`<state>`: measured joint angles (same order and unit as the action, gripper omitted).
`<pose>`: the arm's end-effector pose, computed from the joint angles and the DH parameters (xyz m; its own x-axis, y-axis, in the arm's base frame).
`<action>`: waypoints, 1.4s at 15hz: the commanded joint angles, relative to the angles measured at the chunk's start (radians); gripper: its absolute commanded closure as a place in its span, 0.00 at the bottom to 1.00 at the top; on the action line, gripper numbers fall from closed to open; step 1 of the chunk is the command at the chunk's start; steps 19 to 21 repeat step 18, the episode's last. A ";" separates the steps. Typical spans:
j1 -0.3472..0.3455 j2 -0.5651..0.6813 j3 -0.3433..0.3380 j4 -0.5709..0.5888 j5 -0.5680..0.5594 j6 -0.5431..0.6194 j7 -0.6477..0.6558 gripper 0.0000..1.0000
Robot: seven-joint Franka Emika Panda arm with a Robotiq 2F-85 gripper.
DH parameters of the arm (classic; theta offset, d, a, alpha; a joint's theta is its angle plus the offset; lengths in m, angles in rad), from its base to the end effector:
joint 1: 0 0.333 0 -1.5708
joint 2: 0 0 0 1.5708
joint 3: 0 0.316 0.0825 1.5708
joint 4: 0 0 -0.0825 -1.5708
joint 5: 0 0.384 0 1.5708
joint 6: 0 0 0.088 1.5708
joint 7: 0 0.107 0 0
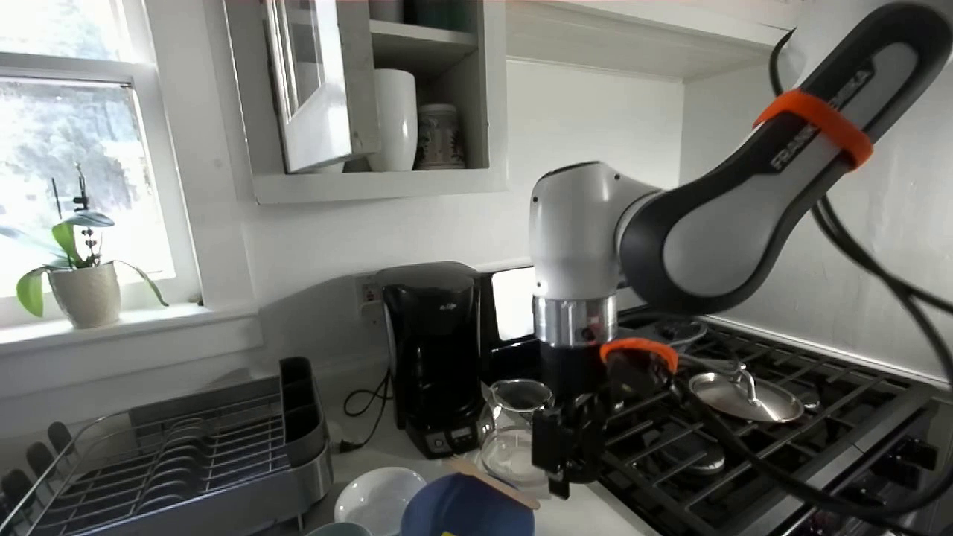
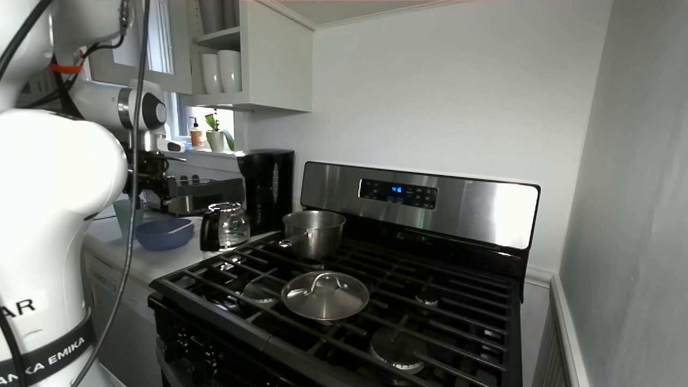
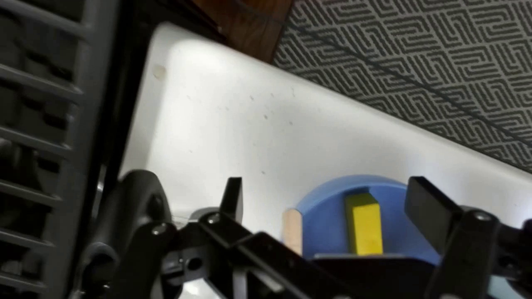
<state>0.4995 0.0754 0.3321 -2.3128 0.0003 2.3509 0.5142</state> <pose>0.3455 0.3792 0.3102 0.9494 0.3113 -0.0411 0.3113 -0.9503 -0.0052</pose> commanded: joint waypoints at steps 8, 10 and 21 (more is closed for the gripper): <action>0.002 -0.656 0.034 -0.313 0.081 -0.555 0.405 0.00; 0.023 -0.767 0.045 -0.330 0.047 -0.675 0.486 0.00; -0.011 -0.896 0.110 -0.316 0.042 -0.789 0.461 0.00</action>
